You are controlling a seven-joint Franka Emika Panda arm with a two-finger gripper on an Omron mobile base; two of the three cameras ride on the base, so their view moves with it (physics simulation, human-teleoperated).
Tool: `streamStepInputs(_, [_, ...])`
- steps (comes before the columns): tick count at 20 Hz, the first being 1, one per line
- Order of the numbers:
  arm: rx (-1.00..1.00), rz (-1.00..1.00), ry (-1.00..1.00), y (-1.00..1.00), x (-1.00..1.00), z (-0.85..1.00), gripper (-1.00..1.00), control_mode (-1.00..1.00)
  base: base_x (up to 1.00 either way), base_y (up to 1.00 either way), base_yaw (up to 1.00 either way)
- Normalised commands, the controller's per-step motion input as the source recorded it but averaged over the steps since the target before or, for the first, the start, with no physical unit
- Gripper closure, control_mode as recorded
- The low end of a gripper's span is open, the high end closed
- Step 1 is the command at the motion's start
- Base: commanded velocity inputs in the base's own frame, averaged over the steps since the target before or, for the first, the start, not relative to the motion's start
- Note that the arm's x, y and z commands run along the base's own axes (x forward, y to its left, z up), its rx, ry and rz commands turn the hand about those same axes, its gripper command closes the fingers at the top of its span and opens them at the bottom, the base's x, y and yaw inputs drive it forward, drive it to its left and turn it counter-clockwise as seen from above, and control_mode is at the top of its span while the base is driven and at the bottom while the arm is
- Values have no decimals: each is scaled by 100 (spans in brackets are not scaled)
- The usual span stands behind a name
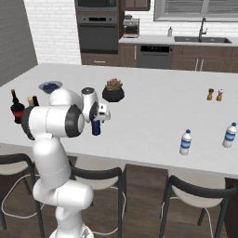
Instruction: Move the plastic bottles in the middle to the plastics group, and the glass bottles in the middle to the glass group.
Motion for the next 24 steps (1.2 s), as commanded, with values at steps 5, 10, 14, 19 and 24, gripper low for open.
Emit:
streamStepInputs(5, [0,0,-3,0,0,-1,100,-100,0,0,0])
streamStepInputs(10, [0,0,0,0,0,0,100,-100,0,0,0])
streamStepInputs(14, [0,0,0,0,-9,4,100,-100,0,0,0])
streamStepInputs(19, [0,-2,0,-41,-25,39,100,-100,0,0,0])
streamStepInputs(24, [0,-15,3,-96,-3,31,100,-100,0,0,0])
